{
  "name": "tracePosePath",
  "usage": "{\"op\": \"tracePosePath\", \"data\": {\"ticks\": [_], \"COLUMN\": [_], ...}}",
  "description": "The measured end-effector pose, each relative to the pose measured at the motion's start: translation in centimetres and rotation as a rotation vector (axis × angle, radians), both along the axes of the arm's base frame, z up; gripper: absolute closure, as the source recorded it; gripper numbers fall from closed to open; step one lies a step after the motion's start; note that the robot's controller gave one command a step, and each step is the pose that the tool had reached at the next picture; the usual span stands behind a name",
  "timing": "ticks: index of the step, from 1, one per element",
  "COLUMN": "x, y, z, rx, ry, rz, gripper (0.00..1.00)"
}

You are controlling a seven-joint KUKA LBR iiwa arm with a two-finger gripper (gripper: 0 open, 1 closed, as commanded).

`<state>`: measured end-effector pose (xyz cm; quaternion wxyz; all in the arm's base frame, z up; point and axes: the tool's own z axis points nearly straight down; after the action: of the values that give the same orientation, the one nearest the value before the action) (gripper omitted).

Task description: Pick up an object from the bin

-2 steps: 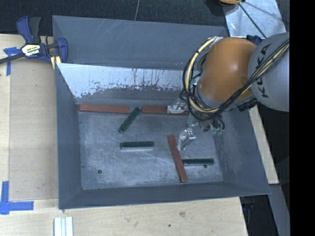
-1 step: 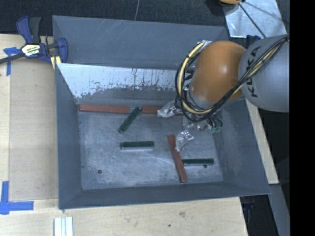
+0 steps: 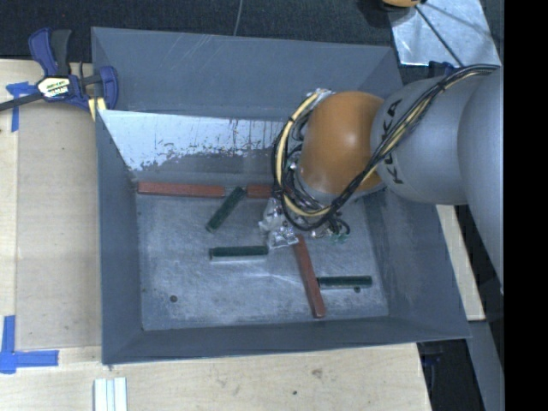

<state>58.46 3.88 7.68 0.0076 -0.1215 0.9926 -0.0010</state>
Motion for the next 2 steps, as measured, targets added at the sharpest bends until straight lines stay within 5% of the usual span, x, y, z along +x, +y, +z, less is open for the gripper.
{"op": "tracePosePath", "data": {"ticks": [1, 2], "x": [-0.06, 0.26], "y": [0.11, 0.19], "z": [-0.19, 0.1], "rx": [0.002, 0.004], "ry": [0.002, -0.013], "rz": [0.001, 0.001], "gripper": [0.0, 1.0]}}
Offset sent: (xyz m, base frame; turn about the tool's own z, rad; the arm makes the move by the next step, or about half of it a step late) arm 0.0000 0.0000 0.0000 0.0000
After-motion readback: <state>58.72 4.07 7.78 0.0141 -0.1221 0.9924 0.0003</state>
